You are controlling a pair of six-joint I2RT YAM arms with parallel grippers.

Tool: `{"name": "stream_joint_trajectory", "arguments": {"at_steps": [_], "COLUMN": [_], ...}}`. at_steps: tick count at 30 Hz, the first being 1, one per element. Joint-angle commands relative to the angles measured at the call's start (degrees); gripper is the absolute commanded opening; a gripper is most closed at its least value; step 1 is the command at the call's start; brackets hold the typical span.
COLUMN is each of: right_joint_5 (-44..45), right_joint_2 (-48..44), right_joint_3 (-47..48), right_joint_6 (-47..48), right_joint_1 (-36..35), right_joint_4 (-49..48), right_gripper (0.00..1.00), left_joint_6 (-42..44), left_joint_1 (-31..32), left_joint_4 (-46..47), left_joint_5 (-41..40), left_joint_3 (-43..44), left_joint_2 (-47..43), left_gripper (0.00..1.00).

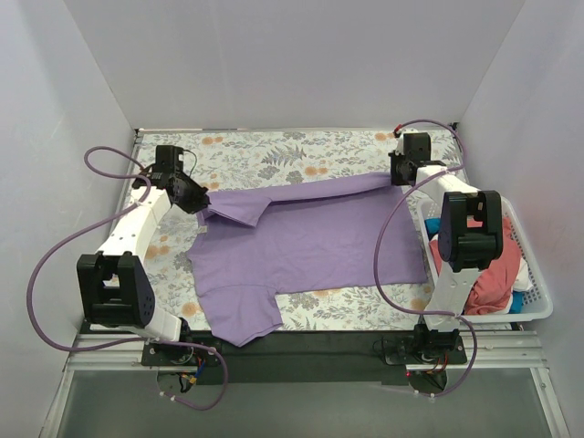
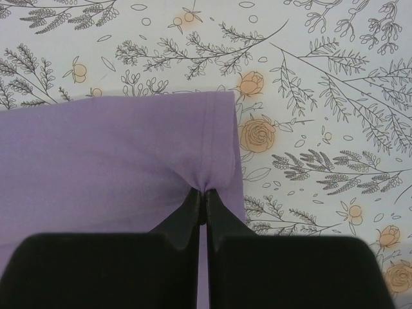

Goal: Fold and stack the t-shirts
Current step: Fold the tshirt

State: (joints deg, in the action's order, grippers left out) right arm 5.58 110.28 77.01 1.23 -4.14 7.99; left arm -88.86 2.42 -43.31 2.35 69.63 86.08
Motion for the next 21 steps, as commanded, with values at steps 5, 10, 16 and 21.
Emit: {"name": "stream_joint_trajectory", "arguments": {"at_steps": [5,10,16,21], "right_joint_5": [0.74,2.85,3.47,4.88], "right_joint_2": [-3.31,-3.58,-3.32,-2.35], "right_joint_3": [-2.48,-4.33,-5.03,-5.03], "right_joint_6": [-3.34,-4.57,-5.28,-5.63], "right_joint_1": [0.54,0.54,0.54,0.54], "right_joint_4": [1.59,1.94,2.29,2.29], "right_gripper": [0.01,0.01,0.01,0.01], "left_joint_6": [0.44,1.50,1.85,2.02], "left_joint_1": [-0.31,-0.31,-0.30,-0.22], "left_joint_4": [-0.28,-0.55,0.59,1.65], "left_joint_5": [1.08,1.60,3.01,3.10], "left_joint_3": [-2.74,-4.67,-8.88,-12.14], "left_joint_2": [-3.11,-3.82,-3.82,-4.08], "left_gripper": [0.00,0.00,0.00,0.00]}}
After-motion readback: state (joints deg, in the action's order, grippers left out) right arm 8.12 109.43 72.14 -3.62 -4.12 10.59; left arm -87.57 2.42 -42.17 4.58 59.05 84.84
